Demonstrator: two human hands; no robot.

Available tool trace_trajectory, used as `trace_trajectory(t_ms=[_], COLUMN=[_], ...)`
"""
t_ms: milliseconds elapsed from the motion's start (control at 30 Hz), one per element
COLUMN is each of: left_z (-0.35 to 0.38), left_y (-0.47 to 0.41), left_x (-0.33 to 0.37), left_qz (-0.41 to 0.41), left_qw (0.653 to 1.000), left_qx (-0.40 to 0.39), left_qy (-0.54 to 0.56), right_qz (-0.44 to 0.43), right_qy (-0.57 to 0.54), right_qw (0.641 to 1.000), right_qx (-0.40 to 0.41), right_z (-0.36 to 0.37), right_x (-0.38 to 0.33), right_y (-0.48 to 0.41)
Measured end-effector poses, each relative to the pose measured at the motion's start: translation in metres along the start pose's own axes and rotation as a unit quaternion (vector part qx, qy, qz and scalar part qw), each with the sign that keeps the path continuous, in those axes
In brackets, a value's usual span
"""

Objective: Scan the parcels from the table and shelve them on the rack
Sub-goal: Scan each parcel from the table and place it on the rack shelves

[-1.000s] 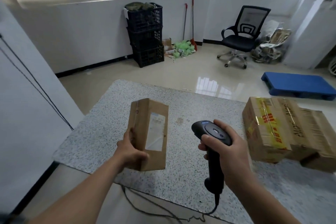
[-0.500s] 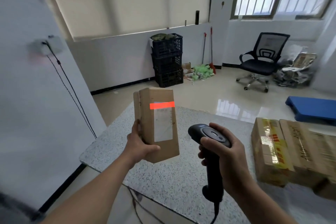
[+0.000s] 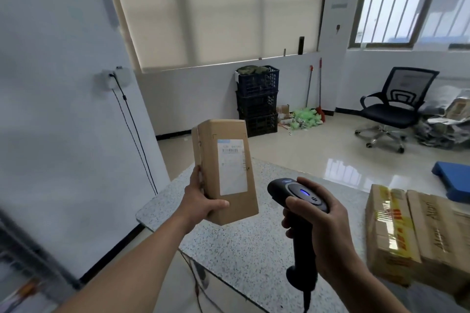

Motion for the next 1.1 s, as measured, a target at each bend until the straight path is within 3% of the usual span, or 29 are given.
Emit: trace_trajectory(t_ms=[1100], left_z=[-0.073], left_y=[0.016], left_x=[0.037], left_qz=[0.013], left_qw=[0.998], left_qx=[0.041], left_qy=[0.041], right_qz=[-0.044], right_qy=[-0.003], right_qw=[0.997], right_qx=[-0.059], right_z=[0.066], right_x=[-0.033], right_y=[0.030])
Point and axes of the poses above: each hand's wrist, its own y-axis away from the middle knuckle, its own z-axis out of the palm, x = y × z, the point moved 9 cm from there along -y, towards the middle knuckle, and after that the axes turned 10 degrees about x, right-handed, at the moved point
